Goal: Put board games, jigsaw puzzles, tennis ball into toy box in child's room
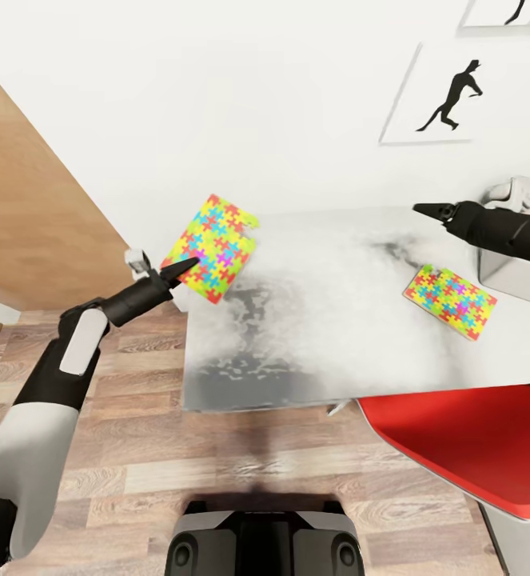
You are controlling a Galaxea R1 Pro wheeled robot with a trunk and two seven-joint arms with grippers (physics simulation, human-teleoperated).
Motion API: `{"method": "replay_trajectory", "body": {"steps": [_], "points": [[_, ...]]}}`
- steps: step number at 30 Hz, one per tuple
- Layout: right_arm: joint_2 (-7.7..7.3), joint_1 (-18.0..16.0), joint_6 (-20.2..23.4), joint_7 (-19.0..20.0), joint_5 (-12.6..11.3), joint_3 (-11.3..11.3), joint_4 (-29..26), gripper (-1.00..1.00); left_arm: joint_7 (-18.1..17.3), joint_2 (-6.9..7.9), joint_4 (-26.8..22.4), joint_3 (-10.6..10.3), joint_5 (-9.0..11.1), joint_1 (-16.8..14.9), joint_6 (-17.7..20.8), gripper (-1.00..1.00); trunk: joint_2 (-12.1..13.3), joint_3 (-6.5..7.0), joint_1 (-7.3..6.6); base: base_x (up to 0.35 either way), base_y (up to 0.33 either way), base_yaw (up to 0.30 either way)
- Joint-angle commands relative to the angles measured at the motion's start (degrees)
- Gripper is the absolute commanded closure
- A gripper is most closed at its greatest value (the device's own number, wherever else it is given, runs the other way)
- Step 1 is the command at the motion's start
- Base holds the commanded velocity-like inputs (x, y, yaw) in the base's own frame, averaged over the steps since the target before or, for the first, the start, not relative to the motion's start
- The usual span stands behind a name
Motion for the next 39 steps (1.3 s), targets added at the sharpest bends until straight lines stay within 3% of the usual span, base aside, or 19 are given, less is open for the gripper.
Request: {"method": "replay_trajectory", "body": {"steps": [1,5,14,31,39], "points": [[0.02,-0.2,0.2,-0.5,-0.6,0.1,0.0,-1.0,0.9,-0.17,-2.3,0.0,0.1,0.5,0.4,1.0,-0.1,-0.07,0.03,-0.115,-0.166,0.0],[0.07,-0.5,0.2,-0.3,-0.6,0.3,0.0,-1.0,3.0,-1.15,-7.8,0.1,0.1,1.9,1.3,1.0,-0.1,-0.07,0.03,-0.123,-0.189,0.0],[0.06,-0.8,0.2,-0.2,-0.7,0.5,0.0,-1.0,5.1,-2.54,-13.0,0.2,0.0,3.4,3.0,1.0,-0.1,-0.07,0.03,-0.135,-0.234,0.0],[-0.14,-0.8,0.2,-0.1,-0.7,0.8,0.0,-1.0,5.7,-3.03,-14.7,0.2,0.1,3.9,3.5,1.0,-0.1,-0.07,0.03,-0.114,-0.215,0.0],[-0.26,-0.9,0.2,-0.1,-0.6,0.8,0.0,-1.0,7.1,-4.3,-15.5,0.2,0.1,4.1,3.6,1.0,-0.1,-0.07,0.03,-0.02,-0.04,-0.095]]}}
